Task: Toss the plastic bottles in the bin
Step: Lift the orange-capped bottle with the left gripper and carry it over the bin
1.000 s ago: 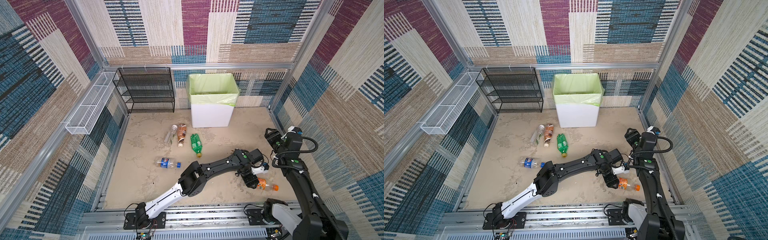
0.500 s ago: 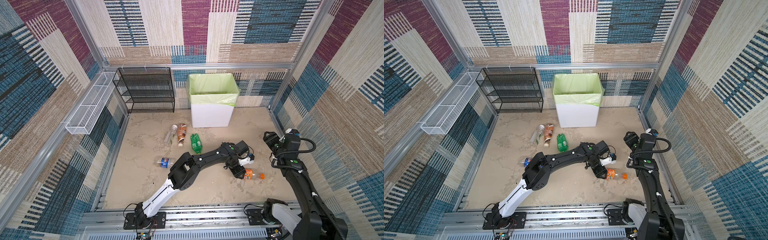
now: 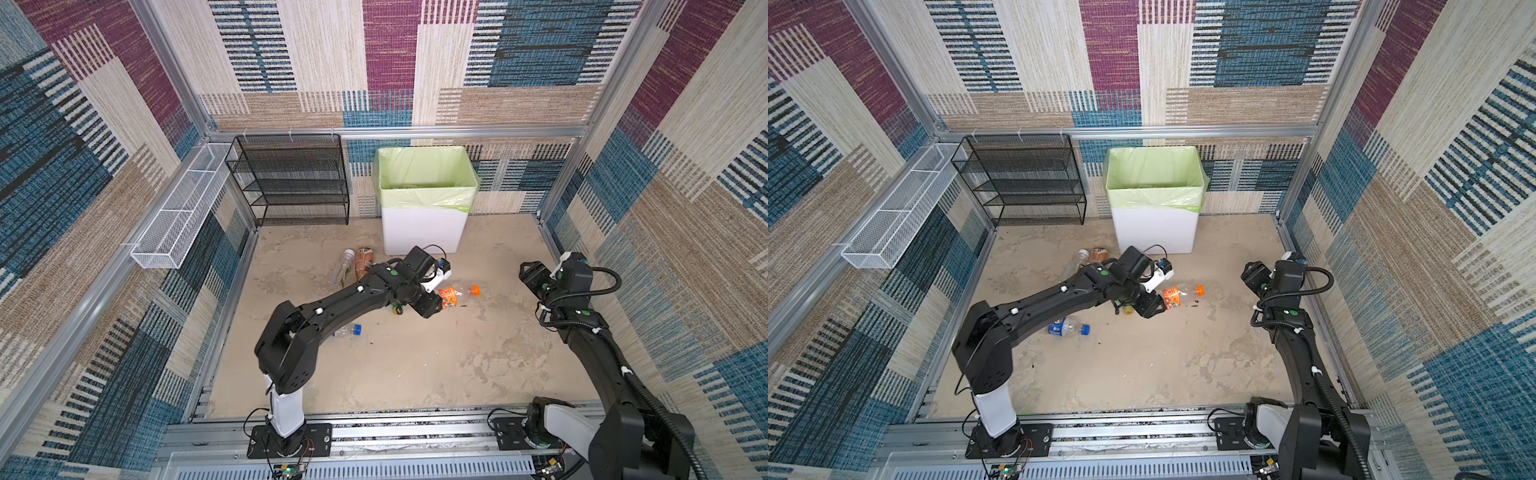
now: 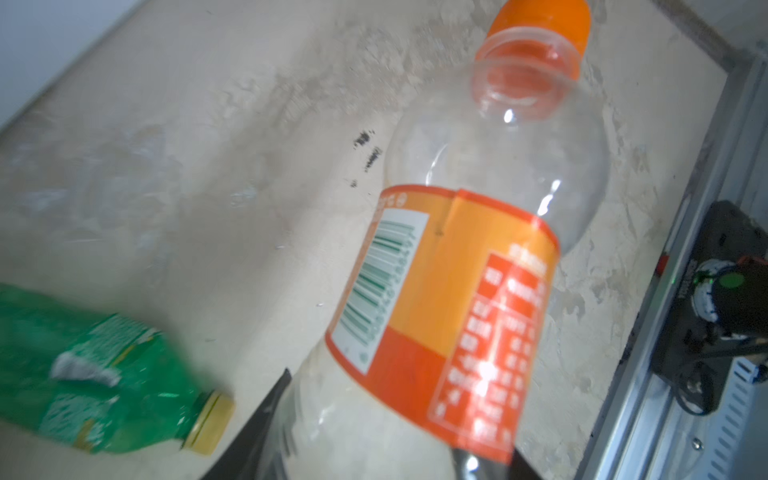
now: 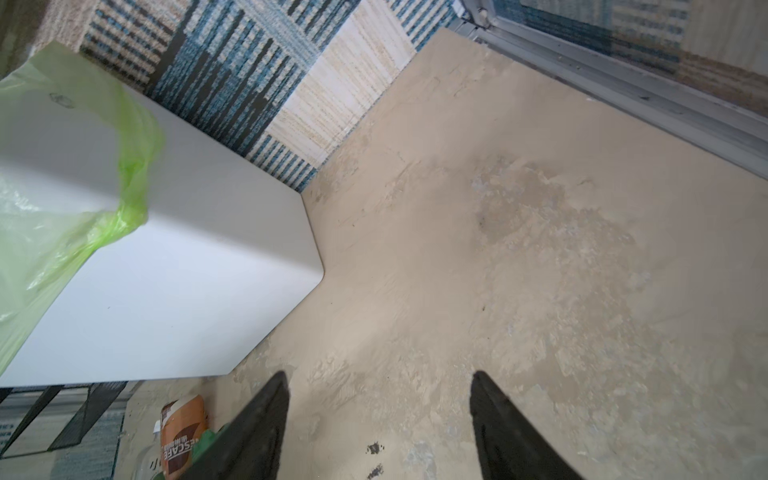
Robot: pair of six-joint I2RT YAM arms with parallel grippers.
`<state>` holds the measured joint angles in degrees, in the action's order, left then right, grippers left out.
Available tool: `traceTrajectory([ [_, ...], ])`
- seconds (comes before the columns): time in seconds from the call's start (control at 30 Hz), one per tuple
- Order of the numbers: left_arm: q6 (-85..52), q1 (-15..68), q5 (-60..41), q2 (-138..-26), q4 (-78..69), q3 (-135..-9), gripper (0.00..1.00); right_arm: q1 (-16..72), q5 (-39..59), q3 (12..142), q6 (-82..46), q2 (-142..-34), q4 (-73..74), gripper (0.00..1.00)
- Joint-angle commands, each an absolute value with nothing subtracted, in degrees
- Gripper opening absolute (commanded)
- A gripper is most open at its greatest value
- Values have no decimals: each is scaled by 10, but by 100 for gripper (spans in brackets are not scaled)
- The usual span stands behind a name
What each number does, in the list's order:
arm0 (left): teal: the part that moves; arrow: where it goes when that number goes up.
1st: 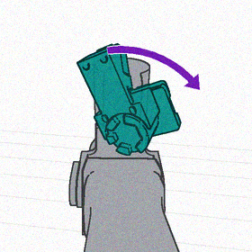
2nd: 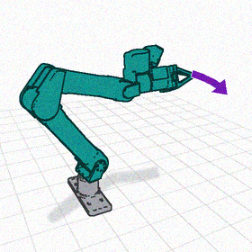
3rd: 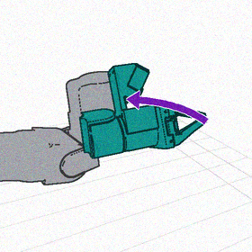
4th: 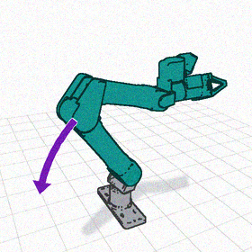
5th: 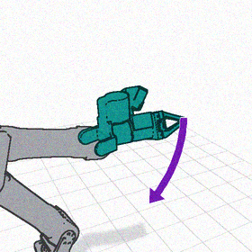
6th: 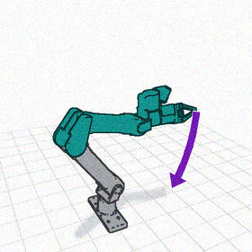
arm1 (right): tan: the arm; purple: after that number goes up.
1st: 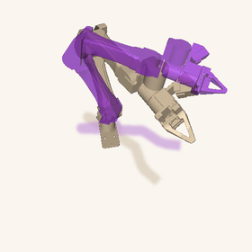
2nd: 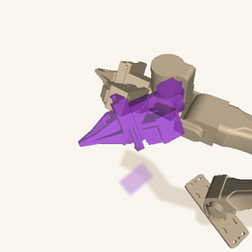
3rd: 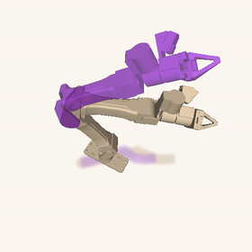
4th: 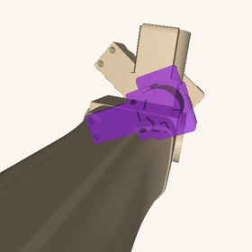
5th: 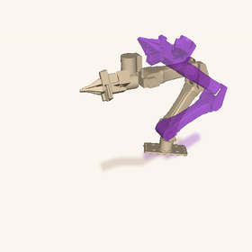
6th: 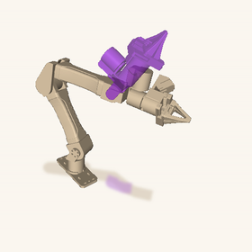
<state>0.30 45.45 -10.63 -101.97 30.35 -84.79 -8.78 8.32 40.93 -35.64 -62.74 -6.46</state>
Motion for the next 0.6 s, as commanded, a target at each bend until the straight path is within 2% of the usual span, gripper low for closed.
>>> traceTrajectory([
  [0.0,-33,434,-47,-936,205,-795,51,-64,47,423,-312,-631,-71,70],
  [0.17,-29,405,46,-776,50,-687,52,-32,32,436,-296,-643,-68,70],
  [0.3,11,402,107,-675,-135,-590,52,-2,11,451,-289,-656,-65,70],
  [0.4,46,401,139,-629,-283,-530,52,19,-6,461,-287,-665,-64,70],
  [0.57,121,402,108,-615,-525,-471,53,45,-37,470,-284,-668,-64,70],
])
